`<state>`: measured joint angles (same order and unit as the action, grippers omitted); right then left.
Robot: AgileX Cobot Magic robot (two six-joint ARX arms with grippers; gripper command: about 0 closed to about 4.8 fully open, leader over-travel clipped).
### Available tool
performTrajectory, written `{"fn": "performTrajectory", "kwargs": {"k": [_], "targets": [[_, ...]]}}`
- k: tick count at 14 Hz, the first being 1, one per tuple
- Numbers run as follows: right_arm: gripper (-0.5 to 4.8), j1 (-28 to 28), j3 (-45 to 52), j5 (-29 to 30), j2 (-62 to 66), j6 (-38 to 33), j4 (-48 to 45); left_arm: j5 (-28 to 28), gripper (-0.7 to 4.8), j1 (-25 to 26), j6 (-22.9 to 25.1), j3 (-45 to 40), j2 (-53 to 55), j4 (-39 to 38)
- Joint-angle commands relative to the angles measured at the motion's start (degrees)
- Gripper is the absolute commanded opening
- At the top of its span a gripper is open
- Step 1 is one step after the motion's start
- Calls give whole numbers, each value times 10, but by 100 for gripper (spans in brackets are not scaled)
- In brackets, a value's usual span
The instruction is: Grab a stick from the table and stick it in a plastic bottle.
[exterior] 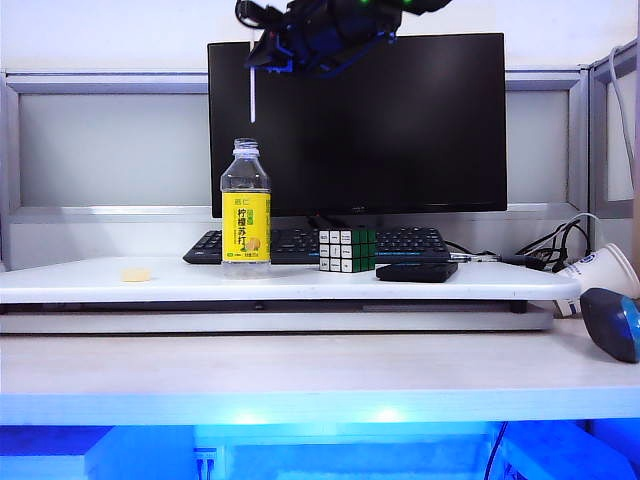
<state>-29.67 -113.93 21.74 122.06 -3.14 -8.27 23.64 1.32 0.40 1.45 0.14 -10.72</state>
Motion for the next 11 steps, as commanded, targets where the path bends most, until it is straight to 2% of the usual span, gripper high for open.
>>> {"fn": "performTrajectory", "kwargs": {"k": [1,11], "targets": [[-9,-8,-22,2,15,1,-7,8,-4,0,2,1,0,-5],[-9,-11,-27,-7,21,12,14,8,-5,0,3,1,0,-5]]}}
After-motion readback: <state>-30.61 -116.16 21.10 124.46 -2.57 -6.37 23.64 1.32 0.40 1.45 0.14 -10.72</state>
